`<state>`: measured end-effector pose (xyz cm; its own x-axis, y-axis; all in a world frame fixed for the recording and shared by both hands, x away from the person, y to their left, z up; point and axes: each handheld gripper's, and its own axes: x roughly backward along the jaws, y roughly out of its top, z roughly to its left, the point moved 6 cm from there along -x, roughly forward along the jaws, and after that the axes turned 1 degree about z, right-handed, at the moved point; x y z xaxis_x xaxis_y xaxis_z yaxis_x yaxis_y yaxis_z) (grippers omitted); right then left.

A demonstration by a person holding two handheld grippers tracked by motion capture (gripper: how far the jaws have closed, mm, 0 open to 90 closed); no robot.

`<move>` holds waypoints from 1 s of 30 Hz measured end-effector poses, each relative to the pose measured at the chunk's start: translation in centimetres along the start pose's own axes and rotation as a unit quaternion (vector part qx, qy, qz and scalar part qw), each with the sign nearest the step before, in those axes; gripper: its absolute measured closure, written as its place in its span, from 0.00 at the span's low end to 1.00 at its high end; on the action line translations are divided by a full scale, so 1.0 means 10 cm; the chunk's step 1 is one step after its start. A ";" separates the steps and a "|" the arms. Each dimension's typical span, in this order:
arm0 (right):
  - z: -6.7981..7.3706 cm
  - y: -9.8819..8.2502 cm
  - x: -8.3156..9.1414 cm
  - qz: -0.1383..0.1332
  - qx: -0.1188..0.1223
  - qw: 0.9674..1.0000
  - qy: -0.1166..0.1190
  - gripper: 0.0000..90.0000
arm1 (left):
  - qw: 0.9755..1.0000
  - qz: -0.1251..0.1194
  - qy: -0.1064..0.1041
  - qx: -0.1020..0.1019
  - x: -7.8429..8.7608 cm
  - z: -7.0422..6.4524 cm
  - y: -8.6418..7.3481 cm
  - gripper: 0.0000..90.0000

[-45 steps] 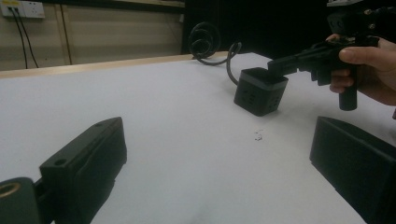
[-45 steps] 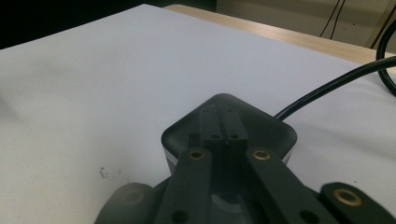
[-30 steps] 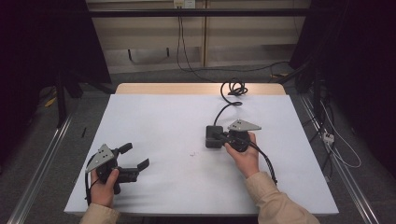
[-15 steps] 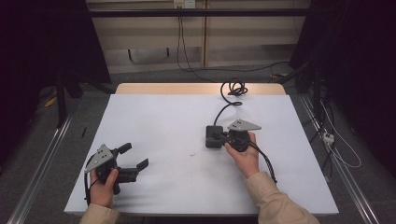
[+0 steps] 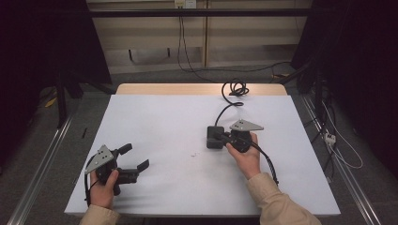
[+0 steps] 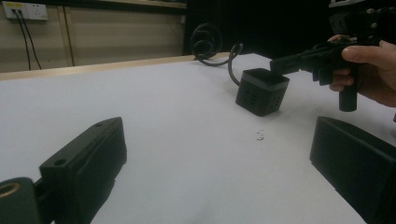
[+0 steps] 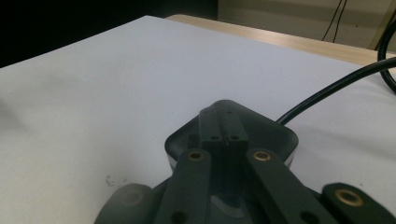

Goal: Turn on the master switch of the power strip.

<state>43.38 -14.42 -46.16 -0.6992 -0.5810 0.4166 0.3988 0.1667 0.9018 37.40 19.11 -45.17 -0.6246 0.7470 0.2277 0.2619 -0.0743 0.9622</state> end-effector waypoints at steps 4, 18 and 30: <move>0.02 0.02 0.03 -0.006 -0.006 1.000 0.005 0.86 | 1.000 0.001 0.001 -0.001 0.01 0.00 0.00 0.04; 0.01 0.02 0.16 -0.005 -0.015 1.000 0.011 0.57 | 1.000 0.002 -0.001 0.002 -0.01 -0.01 0.00 0.04; -0.05 -0.08 0.41 -0.003 -0.025 1.000 0.011 0.31 | 1.000 0.004 -0.001 0.001 -0.02 -0.01 -0.01 0.04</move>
<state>40.53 -17.36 -45.27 -0.6888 -0.5990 0.4083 0.4242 0.1237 0.8971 37.36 18.90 -45.28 -0.6207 0.7479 0.2353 0.2680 -0.0797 0.9601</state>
